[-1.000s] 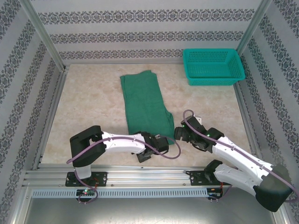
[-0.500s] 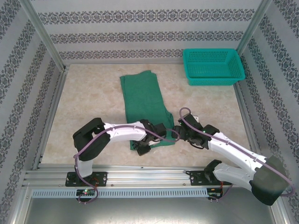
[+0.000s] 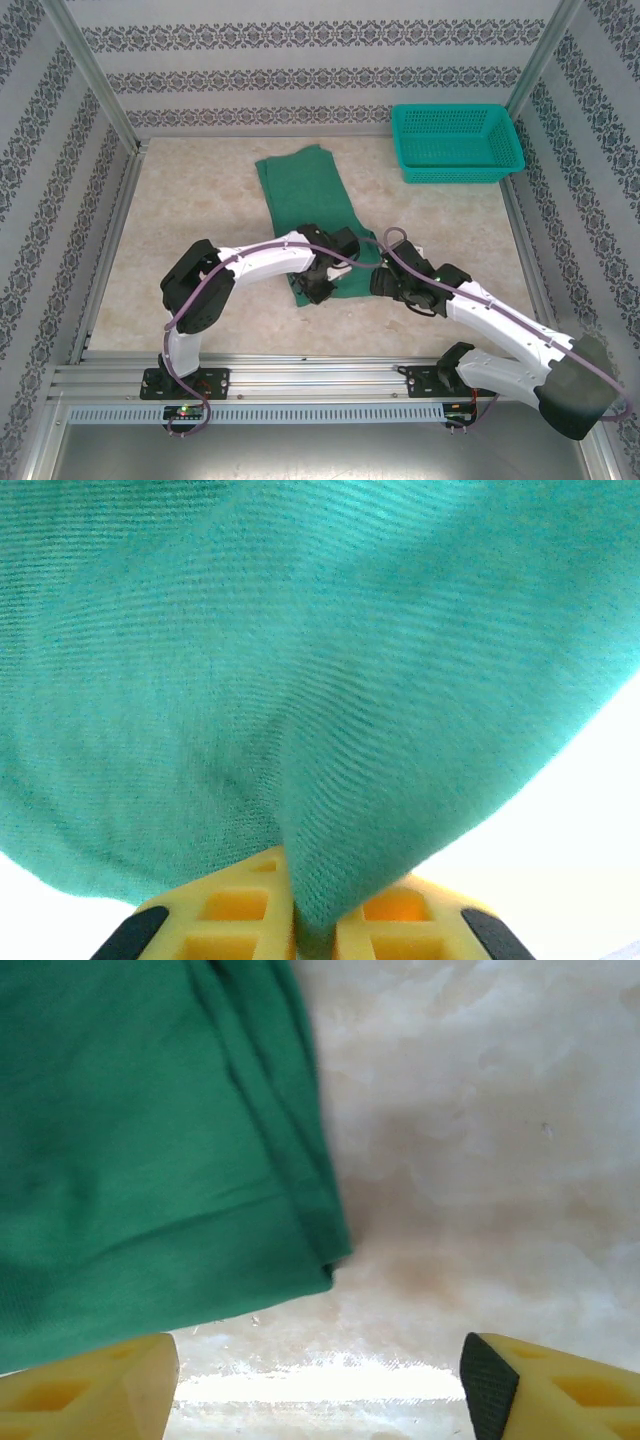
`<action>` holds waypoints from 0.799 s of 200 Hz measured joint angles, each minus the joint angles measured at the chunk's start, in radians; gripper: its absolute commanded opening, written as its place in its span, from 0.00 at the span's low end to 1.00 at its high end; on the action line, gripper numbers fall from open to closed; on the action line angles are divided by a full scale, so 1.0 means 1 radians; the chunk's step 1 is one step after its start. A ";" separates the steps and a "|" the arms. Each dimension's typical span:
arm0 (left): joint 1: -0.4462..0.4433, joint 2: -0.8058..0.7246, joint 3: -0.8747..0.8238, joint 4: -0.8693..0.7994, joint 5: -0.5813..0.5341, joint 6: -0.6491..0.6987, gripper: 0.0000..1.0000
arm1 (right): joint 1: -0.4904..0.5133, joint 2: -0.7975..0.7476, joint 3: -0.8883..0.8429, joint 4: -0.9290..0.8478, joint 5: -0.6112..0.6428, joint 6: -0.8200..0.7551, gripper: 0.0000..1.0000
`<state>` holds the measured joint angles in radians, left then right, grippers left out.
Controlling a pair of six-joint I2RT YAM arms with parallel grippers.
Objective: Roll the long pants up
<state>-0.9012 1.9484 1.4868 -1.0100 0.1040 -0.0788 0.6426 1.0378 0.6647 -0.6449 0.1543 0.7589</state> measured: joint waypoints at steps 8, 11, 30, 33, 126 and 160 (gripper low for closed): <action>0.001 0.000 0.026 -0.022 0.029 -0.009 0.15 | -0.006 0.000 0.011 -0.002 -0.003 -0.005 0.00; 0.001 0.000 0.034 -0.030 0.041 -0.013 0.15 | -0.009 0.000 0.014 -0.002 -0.005 -0.007 0.00; 0.005 0.000 0.068 -0.080 0.118 -0.035 0.17 | -0.026 0.000 0.040 -0.010 -0.014 -0.019 0.00; 0.006 0.000 0.073 -0.089 0.134 -0.037 0.16 | -0.027 0.000 0.045 -0.011 -0.014 -0.019 0.00; 0.058 -0.025 0.044 -0.087 0.582 -0.161 0.15 | -0.044 0.018 0.095 -0.028 -0.209 -0.040 0.71; 0.152 -0.087 -0.134 0.116 0.762 -0.330 0.14 | -0.045 -0.008 0.095 -0.039 -0.235 -0.035 0.70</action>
<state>-0.7494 1.8610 1.3533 -0.8944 0.8658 -0.4084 0.5980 1.0302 0.7601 -0.6842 -0.0807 0.7238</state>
